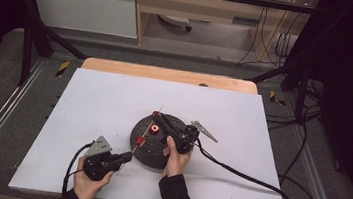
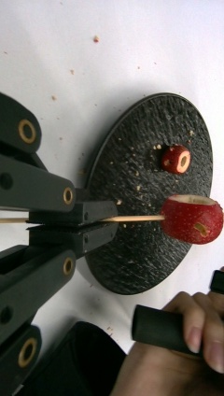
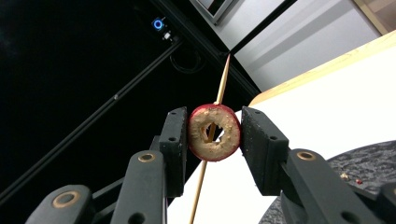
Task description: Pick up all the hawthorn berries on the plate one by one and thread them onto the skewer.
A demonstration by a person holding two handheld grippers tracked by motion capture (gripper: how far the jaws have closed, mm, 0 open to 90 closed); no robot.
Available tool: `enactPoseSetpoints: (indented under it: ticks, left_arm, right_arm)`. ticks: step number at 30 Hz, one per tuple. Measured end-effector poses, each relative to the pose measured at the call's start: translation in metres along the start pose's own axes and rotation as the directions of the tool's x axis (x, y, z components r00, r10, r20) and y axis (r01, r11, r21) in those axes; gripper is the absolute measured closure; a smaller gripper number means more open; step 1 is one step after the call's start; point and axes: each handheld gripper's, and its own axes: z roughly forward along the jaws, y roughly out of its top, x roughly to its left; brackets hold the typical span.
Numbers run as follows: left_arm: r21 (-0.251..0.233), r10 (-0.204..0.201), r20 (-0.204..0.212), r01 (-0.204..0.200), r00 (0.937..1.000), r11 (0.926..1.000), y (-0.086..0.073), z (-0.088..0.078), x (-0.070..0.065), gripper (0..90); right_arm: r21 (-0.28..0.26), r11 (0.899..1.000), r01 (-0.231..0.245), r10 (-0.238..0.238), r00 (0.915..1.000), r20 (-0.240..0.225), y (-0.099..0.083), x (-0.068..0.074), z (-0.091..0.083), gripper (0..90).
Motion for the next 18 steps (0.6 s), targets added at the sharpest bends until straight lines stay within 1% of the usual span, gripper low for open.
enactPoseSetpoints:
  ticks: [6,13,18]
  left_arm:
    - [-0.002,-0.003,0.003,0.003,1.0000,1.0000,0.008,0.005,0.002,88.5]
    - [-0.007,-0.005,-0.001,0.005,1.0000,1.0000,0.019,0.013,0.001,88.6]
    - [-0.010,-0.008,0.004,0.008,1.0000,0.9999,0.023,0.015,0.002,88.5]
  right_arm:
    - [0.021,1.000,0.008,-0.008,1.0000,-0.002,-0.005,0.002,-0.002,62.9]
    - [0.049,0.999,0.018,-0.018,0.9998,0.001,-0.010,0.002,-0.004,62.9]
    - [0.052,0.998,0.025,-0.025,0.9997,0.000,-0.011,0.004,-0.005,62.9]
